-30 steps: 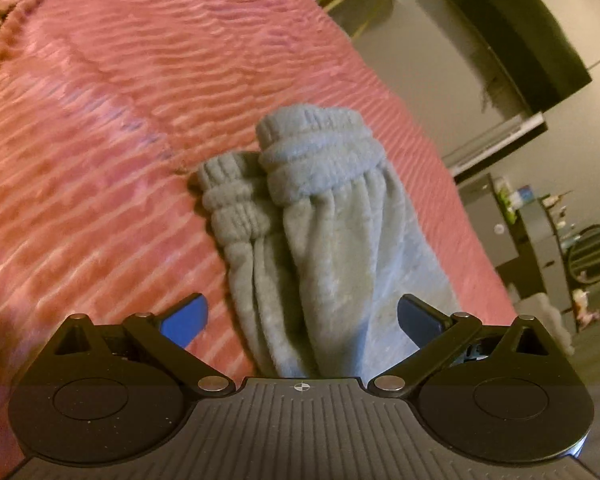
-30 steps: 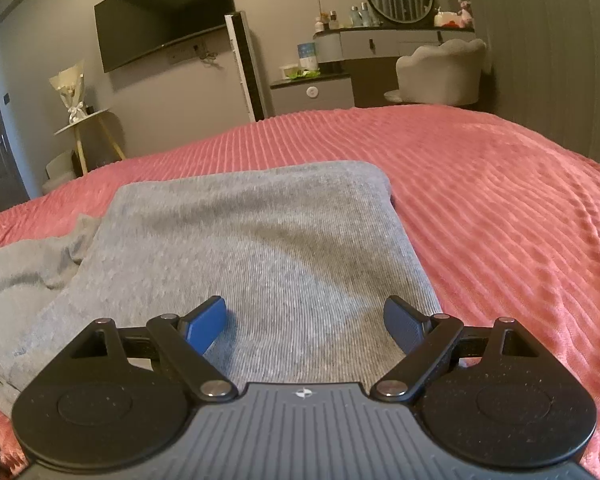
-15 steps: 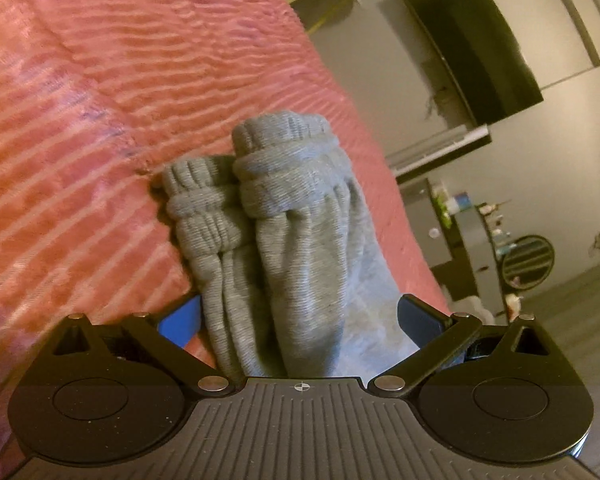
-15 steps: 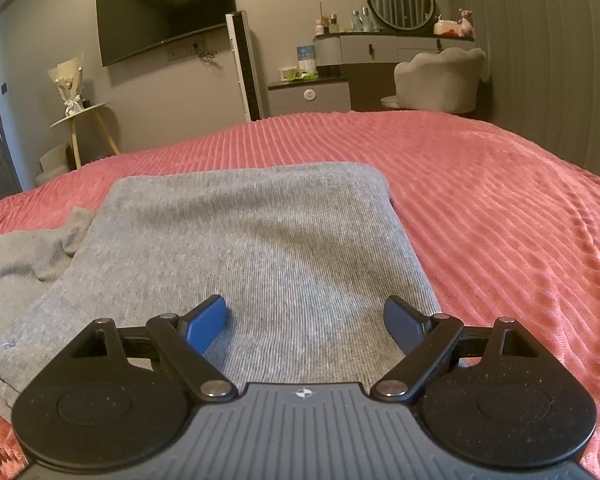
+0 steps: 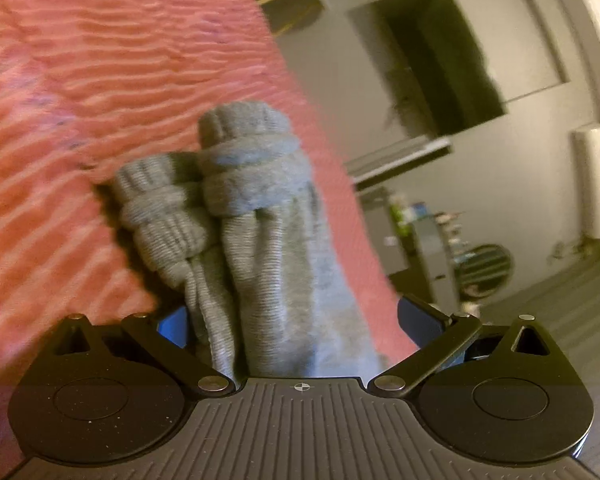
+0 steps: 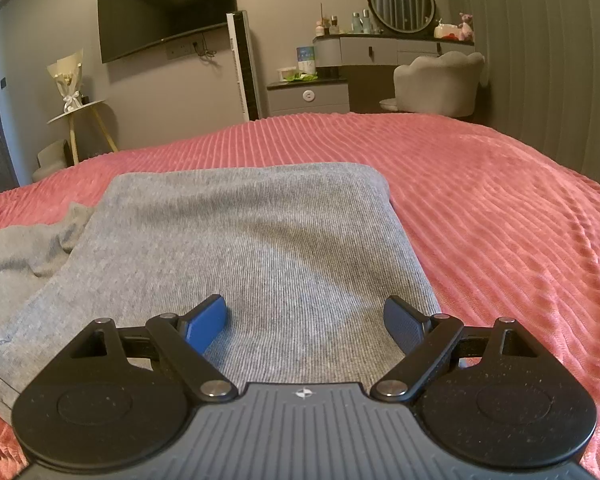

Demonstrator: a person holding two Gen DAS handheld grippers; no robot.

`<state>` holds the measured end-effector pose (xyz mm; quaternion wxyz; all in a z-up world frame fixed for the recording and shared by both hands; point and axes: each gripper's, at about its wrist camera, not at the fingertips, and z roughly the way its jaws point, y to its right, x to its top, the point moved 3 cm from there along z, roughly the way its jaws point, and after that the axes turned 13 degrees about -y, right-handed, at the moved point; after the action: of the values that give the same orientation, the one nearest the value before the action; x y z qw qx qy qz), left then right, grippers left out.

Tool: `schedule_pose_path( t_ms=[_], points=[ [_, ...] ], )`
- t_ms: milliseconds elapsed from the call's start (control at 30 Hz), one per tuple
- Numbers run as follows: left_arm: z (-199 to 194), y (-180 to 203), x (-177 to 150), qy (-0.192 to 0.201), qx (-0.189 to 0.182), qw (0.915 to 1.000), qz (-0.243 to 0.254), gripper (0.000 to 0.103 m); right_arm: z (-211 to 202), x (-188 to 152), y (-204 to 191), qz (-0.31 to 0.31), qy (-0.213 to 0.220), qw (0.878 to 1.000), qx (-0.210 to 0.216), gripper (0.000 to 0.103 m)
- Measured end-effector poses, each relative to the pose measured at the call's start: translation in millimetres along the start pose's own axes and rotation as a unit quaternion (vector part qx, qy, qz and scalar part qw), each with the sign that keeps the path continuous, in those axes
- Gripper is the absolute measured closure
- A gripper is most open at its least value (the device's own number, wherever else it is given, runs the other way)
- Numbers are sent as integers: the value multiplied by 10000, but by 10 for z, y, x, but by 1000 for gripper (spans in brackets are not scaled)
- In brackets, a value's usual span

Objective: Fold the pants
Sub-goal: 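Close the left gripper on the ribbed leg cuffs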

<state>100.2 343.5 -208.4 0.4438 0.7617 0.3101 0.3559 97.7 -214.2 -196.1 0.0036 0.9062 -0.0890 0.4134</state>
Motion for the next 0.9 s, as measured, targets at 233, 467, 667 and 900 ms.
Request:
schedule_pose_path(
  t_ms=[233,467,667,900],
  points=[
    [93,-76,41,-46,-144,9998,-105,0,1,-6,-15,-28,14,10000,-38,17],
    [178,-4,83,-84,77,9999,-95,0,1,-13,-12,-47,24,10000,-66,16],
    [213,-6,77,-135,369,9992,-38,14,1,-17,-2,-58,36,9999,-81,17],
    [192,-102,124,-223,323,9987,-313,15,-3,-17,-11,-61,37,9999,-88,17]
  ],
)
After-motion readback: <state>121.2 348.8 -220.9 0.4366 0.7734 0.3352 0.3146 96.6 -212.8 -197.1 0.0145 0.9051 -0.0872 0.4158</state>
